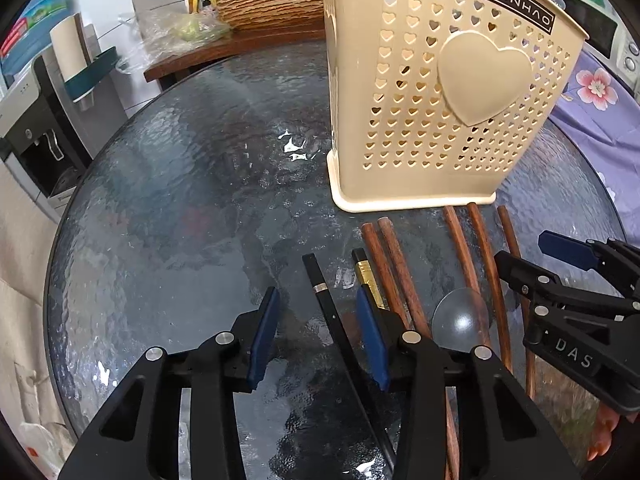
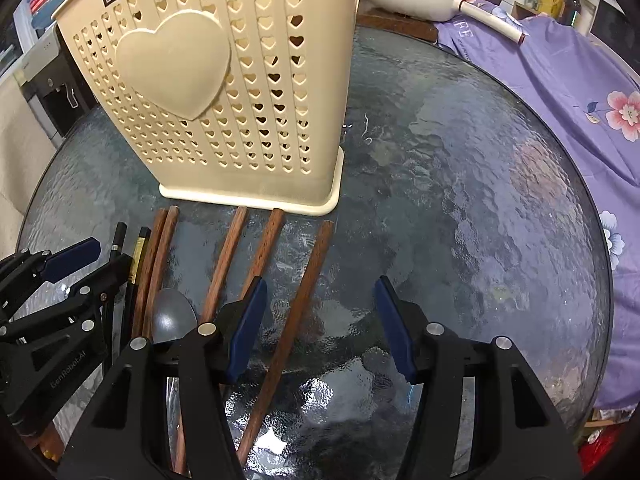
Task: Organize utensils
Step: 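Move both tools back down toward the chopsticks beside the basket, then grasp a wooden chopstick with the right tool while the left tool grasps a black chopstick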
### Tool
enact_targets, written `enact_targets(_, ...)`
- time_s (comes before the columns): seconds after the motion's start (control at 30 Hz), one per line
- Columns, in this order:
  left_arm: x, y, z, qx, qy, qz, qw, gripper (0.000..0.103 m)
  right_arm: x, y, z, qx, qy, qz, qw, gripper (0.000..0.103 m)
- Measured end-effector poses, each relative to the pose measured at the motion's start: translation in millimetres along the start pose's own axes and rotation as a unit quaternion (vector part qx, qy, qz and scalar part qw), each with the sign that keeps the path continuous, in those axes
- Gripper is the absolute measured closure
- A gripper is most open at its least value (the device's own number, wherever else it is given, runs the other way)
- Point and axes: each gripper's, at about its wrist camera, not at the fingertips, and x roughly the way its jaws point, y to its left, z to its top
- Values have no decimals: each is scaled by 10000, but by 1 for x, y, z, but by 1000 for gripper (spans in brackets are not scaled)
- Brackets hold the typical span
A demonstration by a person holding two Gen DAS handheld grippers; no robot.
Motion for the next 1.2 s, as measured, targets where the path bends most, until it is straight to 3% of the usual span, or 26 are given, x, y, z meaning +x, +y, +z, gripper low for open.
enact_targets(0.23,-3,-11,-5,54,-40,21,10000,80,-4,6,-4,13,-82,-35,10000,68)
enact_targets(0.3,-3,-14,-5,59,-31,11,10000,86,-6,7,-4,22,-70,11,10000,87)
enact_targets(0.87,-6,-18,-9,-174,-78,40,9998,96,-6,0,-5,239,-139,48,9996,95)
enact_targets(1.2,-14,1,-15,-601,-159,-370,9974,96,-11,-19,-12,595,-267,682,9955,95)
